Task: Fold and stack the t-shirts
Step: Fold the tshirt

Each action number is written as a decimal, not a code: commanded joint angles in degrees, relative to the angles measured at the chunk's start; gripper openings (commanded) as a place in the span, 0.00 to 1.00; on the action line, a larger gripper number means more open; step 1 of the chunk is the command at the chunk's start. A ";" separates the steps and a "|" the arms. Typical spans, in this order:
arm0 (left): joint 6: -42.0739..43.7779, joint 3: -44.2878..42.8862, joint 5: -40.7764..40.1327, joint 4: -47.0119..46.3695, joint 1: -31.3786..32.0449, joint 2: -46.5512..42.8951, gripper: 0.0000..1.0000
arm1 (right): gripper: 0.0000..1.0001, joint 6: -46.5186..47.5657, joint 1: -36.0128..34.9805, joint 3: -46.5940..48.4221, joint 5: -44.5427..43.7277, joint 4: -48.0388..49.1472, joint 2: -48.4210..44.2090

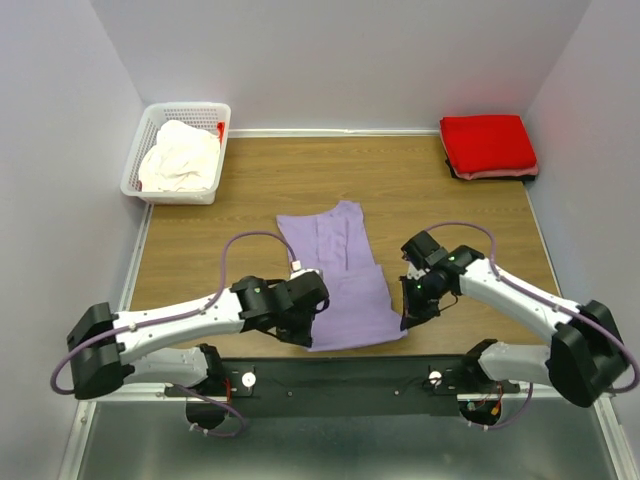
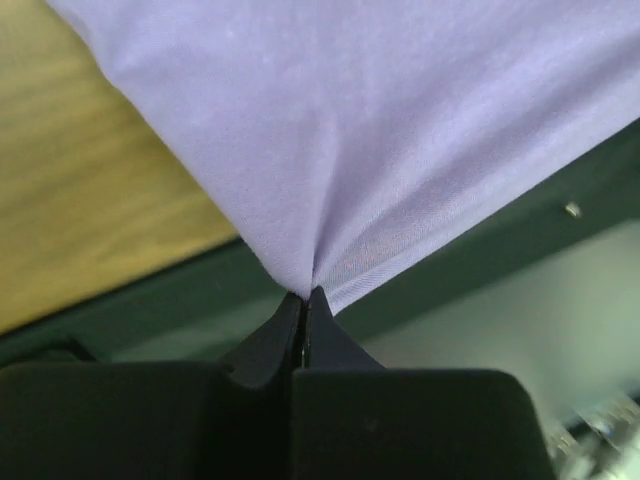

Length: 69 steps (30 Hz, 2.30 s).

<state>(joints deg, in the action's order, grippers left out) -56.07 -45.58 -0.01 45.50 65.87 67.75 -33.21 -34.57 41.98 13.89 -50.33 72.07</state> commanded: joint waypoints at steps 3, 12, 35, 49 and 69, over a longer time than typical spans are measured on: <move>-1.26 -2.31 4.15 9.61 -4.76 -7.01 0.00 | 0.01 -0.98 0.03 9.42 -2.80 -13.21 -0.99; 9.22 -6.71 1.86 6.10 -18.58 -5.34 0.00 | 0.01 3.67 1.52 31.03 -7.74 -13.57 11.59; 19.60 -12.43 5.01 -2.60 -32.64 -1.92 0.00 | 0.00 10.89 9.69 54.26 -1.76 -14.54 28.11; 23.38 -12.95 6.60 -9.89 -39.32 3.79 0.00 | 0.00 10.54 10.40 65.42 -1.23 -10.94 37.96; 24.52 -13.83 2.30 -24.92 -45.39 18.47 0.00 | 0.01 11.76 11.45 74.74 -2.64 -1.18 52.90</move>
<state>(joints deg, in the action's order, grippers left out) -32.49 -58.87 5.19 23.40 21.47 84.53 -22.61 -23.59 115.15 13.13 -55.11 122.39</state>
